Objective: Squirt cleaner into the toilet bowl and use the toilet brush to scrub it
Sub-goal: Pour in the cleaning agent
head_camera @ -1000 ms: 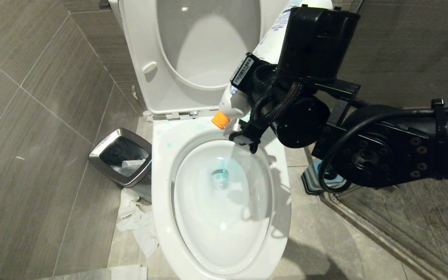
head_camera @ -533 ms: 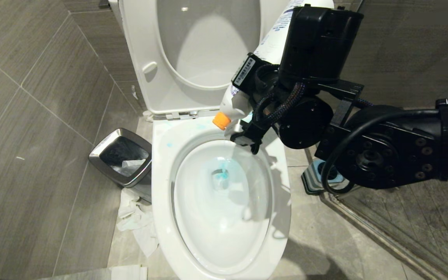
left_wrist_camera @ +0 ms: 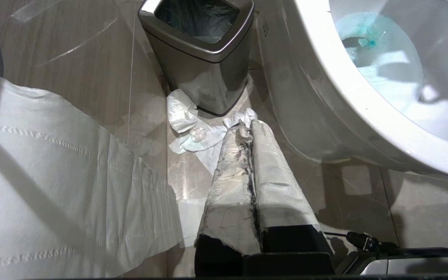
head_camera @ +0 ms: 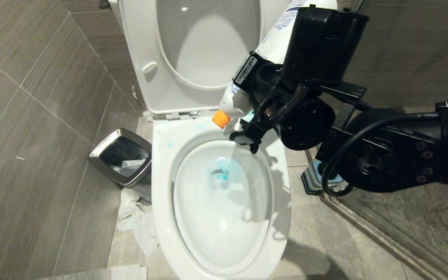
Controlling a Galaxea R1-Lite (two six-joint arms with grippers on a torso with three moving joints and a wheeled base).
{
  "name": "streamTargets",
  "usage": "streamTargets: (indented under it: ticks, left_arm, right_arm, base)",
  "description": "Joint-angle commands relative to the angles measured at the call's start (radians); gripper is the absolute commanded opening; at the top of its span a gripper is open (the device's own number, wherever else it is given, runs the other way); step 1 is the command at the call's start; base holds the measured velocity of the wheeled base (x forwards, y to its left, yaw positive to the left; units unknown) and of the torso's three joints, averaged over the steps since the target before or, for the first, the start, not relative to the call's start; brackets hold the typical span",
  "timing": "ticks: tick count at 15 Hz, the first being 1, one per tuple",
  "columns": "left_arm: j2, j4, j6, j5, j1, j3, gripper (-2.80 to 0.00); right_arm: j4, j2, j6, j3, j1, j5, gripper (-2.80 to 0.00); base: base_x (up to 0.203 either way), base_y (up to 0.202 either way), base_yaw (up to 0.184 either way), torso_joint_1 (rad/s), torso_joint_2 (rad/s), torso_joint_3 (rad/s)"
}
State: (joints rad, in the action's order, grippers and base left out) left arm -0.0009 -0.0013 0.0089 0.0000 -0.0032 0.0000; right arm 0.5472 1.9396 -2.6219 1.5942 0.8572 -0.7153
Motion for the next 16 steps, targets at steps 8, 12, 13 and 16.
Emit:
streamTargets:
  ticks: [8,12,13,16]
  left_arm:
    - [0.001,0.0,0.002,0.0,0.0,0.0,-2.8]
    - [0.001,0.0,0.002,0.0,0.0,0.0,-2.8]
    - [0.001,0.0,0.0,0.0,0.0,0.0,-2.8]
    - [0.001,0.0,-0.001,0.0,0.0,0.0,-2.8]
  right_arm:
    - [0.044,-0.035,0.272,-0.03,0.05,-0.078,-2.8]
    - [0.045,-0.054,0.496,-0.004,0.077,-0.105,-2.8]
    - [0.045,-0.052,0.573,0.017,0.08,-0.129,-2.8]
    - [0.045,-0.039,0.802,0.082,0.086,-0.207,-2.8]
  base:
    - [0.0,0.0,0.0,0.0,0.0,0.0]
    - [0.0,0.0,0.0,0.0,0.0,0.0]
    - [0.0,0.0,0.0,0.0,0.0,0.0]
    - [0.0,0.0,0.0,0.0,0.0,0.0]
